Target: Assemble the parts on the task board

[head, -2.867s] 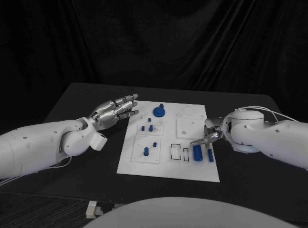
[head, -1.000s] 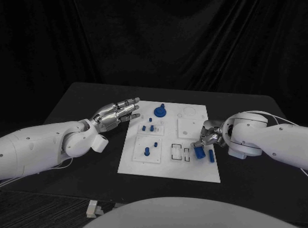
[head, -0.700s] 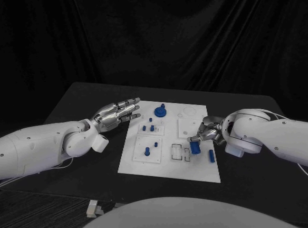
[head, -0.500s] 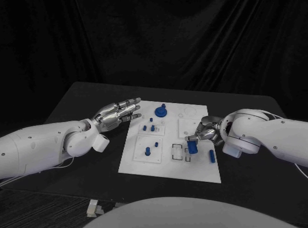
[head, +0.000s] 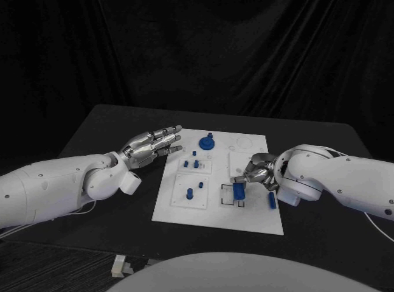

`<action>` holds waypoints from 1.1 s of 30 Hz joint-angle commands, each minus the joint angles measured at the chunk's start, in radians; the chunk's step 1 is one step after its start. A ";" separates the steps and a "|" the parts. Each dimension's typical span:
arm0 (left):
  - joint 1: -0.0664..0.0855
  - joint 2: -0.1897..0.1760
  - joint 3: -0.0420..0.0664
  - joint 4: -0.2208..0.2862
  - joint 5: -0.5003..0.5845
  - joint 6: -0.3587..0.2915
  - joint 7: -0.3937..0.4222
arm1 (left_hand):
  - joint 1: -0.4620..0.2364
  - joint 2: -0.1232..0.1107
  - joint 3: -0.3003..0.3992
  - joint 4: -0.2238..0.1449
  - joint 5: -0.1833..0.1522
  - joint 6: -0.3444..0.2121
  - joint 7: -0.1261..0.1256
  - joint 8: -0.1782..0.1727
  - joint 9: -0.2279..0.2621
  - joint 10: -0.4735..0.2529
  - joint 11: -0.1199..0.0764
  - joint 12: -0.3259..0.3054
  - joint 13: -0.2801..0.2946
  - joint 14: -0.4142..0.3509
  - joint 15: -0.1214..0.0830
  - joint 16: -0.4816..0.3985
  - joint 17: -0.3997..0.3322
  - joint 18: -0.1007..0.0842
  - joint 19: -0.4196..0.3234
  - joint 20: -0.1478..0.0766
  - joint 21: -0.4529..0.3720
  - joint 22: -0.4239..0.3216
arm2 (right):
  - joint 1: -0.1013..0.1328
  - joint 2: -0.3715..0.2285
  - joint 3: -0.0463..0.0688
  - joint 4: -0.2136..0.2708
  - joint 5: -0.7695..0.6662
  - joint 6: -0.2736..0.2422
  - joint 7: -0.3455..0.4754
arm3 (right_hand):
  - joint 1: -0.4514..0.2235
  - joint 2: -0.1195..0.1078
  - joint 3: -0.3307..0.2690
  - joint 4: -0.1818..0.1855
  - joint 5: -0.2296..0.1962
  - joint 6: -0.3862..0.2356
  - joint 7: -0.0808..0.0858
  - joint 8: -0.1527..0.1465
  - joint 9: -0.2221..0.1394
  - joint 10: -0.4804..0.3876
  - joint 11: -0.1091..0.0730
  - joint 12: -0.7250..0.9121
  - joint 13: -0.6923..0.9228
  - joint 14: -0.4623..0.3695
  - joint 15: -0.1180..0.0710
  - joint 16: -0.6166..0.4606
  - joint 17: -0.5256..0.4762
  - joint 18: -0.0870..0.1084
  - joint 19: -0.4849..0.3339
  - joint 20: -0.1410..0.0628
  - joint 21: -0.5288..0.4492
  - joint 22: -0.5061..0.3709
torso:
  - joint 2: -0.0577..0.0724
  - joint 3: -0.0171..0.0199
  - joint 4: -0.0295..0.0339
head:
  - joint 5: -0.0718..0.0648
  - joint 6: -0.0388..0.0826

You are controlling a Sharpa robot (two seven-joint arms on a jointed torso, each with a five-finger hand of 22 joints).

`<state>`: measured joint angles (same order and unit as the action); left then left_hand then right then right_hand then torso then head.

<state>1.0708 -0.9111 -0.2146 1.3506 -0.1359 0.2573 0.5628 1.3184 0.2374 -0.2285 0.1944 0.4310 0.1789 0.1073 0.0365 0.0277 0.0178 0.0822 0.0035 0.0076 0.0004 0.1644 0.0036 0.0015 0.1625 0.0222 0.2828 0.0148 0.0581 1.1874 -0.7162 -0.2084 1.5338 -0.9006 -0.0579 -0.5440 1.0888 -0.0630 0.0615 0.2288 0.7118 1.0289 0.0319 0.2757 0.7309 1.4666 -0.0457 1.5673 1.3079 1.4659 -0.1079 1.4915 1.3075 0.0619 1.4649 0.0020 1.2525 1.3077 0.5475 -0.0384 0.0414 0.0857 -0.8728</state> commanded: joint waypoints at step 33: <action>-0.004 0.006 0.001 -0.005 0.006 0.025 -0.002 | -0.001 0.015 0.001 -0.009 0.006 -0.004 0.007 0.006 0.001 0.005 0.005 0.005 0.001 0.000 0.005 -0.002 -0.001 0.018 0.002 0.005 0.003 0.002 | -0.024 0.051 0.001 -0.022 -0.029 0.048 -0.040 | -0.080 0.008 0.031 -0.041 -0.341 -0.004 0.011 -0.008 -0.046 0.104 0.016 0.004 0.263 0.077 0.016 -0.014 0.131 0.012 -0.001 0.016 -0.028 0.163 | 0.000 0.0001 0.0001 | 0.007 0.000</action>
<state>1.0684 -0.9074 -0.2146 1.3439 -0.1359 0.2676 0.5540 1.3143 0.2415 -0.2257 0.1916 0.4309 0.1752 0.1109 0.0365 0.0277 0.0212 0.0855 0.0034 0.0082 0.0003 0.1644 0.0036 0.0021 0.1625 0.0221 0.2828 0.0148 0.0591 1.1666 -0.6655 -0.2080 1.5120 -0.9217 -0.0318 -0.5593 1.0195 -0.0526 0.0986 0.1872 0.3856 1.0200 0.0406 0.2642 0.6862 1.4659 -0.0381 1.5673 1.3076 1.4659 -0.1006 1.4830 1.3075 0.0621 1.4615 0.0127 1.2312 1.3075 0.5478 -0.0382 0.0415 0.0920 -0.8728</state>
